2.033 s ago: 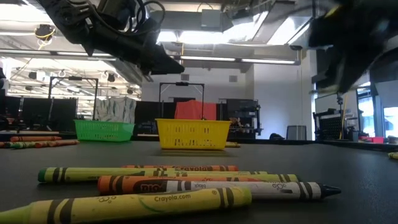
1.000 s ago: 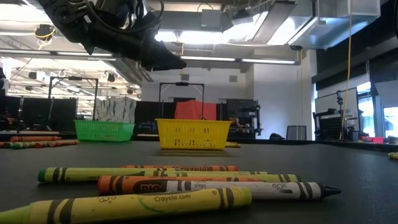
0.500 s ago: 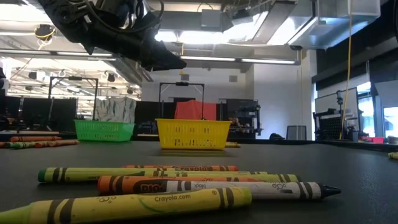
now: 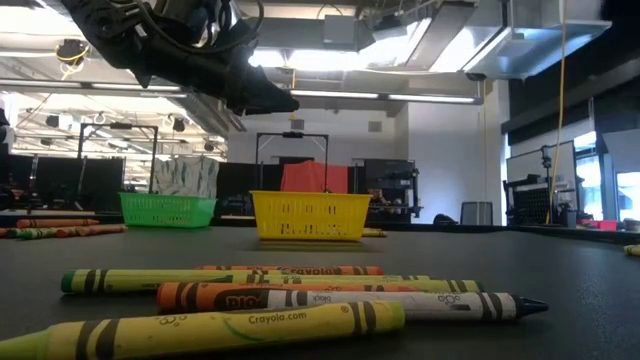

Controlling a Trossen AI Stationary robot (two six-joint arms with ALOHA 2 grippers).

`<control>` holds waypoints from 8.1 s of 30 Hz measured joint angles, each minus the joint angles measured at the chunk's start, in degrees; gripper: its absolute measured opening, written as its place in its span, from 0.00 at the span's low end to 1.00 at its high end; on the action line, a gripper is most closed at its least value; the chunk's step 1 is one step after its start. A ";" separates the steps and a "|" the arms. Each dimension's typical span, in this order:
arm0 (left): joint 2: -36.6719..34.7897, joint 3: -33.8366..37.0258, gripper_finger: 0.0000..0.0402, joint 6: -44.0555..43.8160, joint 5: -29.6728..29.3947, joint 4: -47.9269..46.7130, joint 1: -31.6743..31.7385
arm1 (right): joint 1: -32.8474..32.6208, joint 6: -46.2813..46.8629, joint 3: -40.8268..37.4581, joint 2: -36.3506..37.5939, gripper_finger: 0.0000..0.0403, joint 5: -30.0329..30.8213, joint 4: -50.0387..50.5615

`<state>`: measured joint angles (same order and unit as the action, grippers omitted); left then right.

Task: Sort crayons
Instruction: Put the green crayon into the black bin

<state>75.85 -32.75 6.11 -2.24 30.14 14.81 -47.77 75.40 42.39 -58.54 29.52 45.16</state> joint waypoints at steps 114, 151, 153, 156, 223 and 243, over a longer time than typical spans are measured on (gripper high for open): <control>0.00 0.00 0.27 1.83 -0.42 -8.07 -1.29 | 48.68 -57.75 -0.17 -1.74 0.07 -28.26 -0.55; 0.00 0.00 0.27 1.14 -0.42 -7.91 -1.38 | -17.11 38.30 -0.07 -3.15 0.07 -19.63 -9.10; 0.00 0.00 0.27 1.13 -0.42 -7.25 -1.38 | -18.64 41.89 -0.07 -4.54 0.07 -20.42 -8.95; 0.00 0.00 0.27 1.12 -0.42 -6.69 -1.38 | -19.84 46.77 -0.07 -6.16 0.07 -25.13 -8.53; 0.02 0.00 0.27 -1.74 -1.22 -3.99 -6.18 | 73.61 -95.83 -0.09 -32.83 0.48 -34.30 -51.58; 0.02 0.00 0.27 -4.20 -1.27 -2.46 -8.66 | 78.94 -97.33 10.54 -47.32 0.48 -39.56 -48.01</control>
<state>75.88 -32.75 1.92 -3.51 27.68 6.15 31.17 -21.93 52.94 -105.86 -10.04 -2.85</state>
